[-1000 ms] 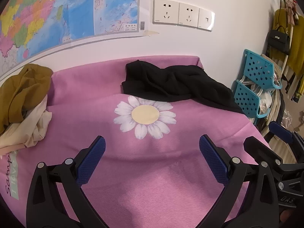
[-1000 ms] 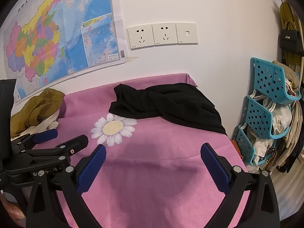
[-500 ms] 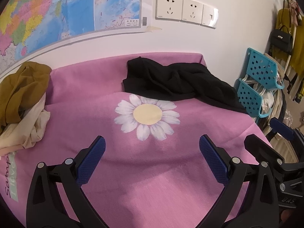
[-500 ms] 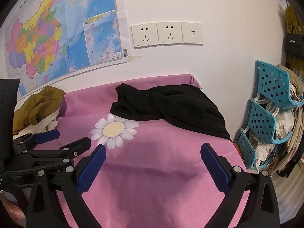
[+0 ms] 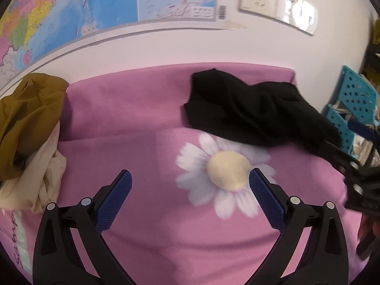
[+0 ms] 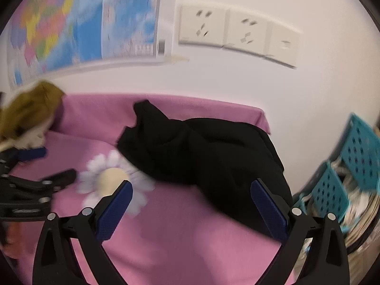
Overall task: Fold large clothes
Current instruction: 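Grasp the black jacket with both grippers and lift it off the bed, then hold the jacket up with both grippers and shake it open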
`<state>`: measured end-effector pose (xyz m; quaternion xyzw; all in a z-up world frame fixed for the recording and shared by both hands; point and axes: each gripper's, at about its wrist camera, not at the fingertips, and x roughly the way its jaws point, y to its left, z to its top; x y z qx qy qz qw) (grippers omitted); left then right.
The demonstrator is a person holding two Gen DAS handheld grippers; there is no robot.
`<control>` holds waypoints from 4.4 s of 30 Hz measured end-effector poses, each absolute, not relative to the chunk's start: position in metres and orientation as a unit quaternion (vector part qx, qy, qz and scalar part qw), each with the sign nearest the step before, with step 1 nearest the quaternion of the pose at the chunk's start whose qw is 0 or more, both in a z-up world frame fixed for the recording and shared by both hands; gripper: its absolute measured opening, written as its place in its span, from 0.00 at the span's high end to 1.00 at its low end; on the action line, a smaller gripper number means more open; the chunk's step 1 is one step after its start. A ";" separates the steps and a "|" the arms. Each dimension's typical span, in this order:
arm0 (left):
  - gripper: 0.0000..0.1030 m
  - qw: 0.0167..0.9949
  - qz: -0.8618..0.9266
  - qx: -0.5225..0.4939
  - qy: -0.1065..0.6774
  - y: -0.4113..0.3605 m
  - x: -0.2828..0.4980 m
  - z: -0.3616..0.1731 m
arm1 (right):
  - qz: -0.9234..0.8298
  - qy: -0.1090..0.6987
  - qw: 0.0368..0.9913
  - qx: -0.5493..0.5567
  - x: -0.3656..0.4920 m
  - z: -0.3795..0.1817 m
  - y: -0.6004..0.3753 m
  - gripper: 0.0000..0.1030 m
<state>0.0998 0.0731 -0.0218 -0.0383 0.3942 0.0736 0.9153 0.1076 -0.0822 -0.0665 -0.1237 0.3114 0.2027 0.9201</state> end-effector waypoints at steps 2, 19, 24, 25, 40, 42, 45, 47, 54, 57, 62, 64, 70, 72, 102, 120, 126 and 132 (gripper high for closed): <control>0.05 0.912 0.080 -0.041 0.400 0.081 0.110 -0.026 | 0.226 0.327 0.906 -0.146 0.136 -0.074 -0.064 0.06; 0.05 0.901 0.099 -0.056 0.419 0.123 0.145 -0.045 | 0.308 0.359 0.859 -0.196 0.211 -0.094 -0.030 0.83; 0.05 0.914 0.062 -0.046 0.399 0.118 0.155 -0.036 | 0.302 0.288 0.899 -0.133 0.190 -0.026 -0.083 0.83; 0.05 0.919 0.043 -0.044 0.390 0.114 0.157 -0.032 | 0.300 0.280 0.904 -0.122 0.186 -0.016 -0.093 0.83; 0.05 0.912 -0.232 -0.006 0.338 0.012 0.170 -0.022 | 0.272 0.247 0.930 -0.005 0.194 0.036 -0.189 0.84; 0.20 0.905 -0.225 -0.015 0.361 0.005 0.189 -0.029 | 0.272 0.244 0.931 0.001 0.193 0.037 -0.192 0.84; 0.92 0.894 -0.213 -0.015 0.395 -0.007 0.218 -0.039 | 0.263 0.240 0.934 0.014 0.194 0.039 -0.201 0.84; 0.92 0.895 -0.212 -0.025 0.392 -0.013 0.227 -0.029 | 0.259 0.242 0.935 0.027 0.195 0.043 -0.211 0.84; 0.93 0.933 -0.197 0.020 0.299 -0.062 0.241 0.074 | 0.183 0.196 0.962 0.059 0.184 0.109 -0.284 0.85; 0.93 0.937 -0.214 0.004 0.276 -0.073 0.242 0.121 | 0.152 0.154 0.976 0.039 0.163 0.158 -0.302 0.85; 0.93 0.950 -0.221 -0.007 0.220 -0.082 0.218 0.187 | 0.136 0.075 0.988 -0.010 0.106 0.243 -0.305 0.85; 0.93 0.958 -0.221 -0.018 0.183 -0.072 0.199 0.217 | 0.136 0.046 0.989 -0.024 0.079 0.270 -0.306 0.85; 0.95 0.974 -0.215 -0.018 0.067 -0.029 0.116 0.306 | 0.148 -0.048 0.987 -0.041 -0.017 0.338 -0.310 0.85; 0.95 0.979 -0.201 -0.005 0.020 -0.010 0.074 0.337 | 0.160 -0.077 0.983 -0.037 -0.051 0.353 -0.312 0.85; 0.90 0.974 0.095 0.123 0.162 0.146 -0.143 0.259 | 0.506 0.120 0.854 0.033 -0.036 0.200 -0.168 0.81; 0.09 0.884 -0.013 -0.016 0.467 0.249 0.072 -0.005 | 0.406 0.428 0.807 0.018 0.165 -0.024 -0.061 0.61; 0.08 0.829 -0.084 -0.047 0.551 0.251 0.101 -0.051 | 0.399 0.485 0.777 0.053 0.179 -0.055 -0.079 0.28; 0.49 0.835 -0.103 0.028 0.540 0.228 0.094 -0.060 | 0.433 0.475 0.765 0.033 0.169 -0.064 -0.064 0.89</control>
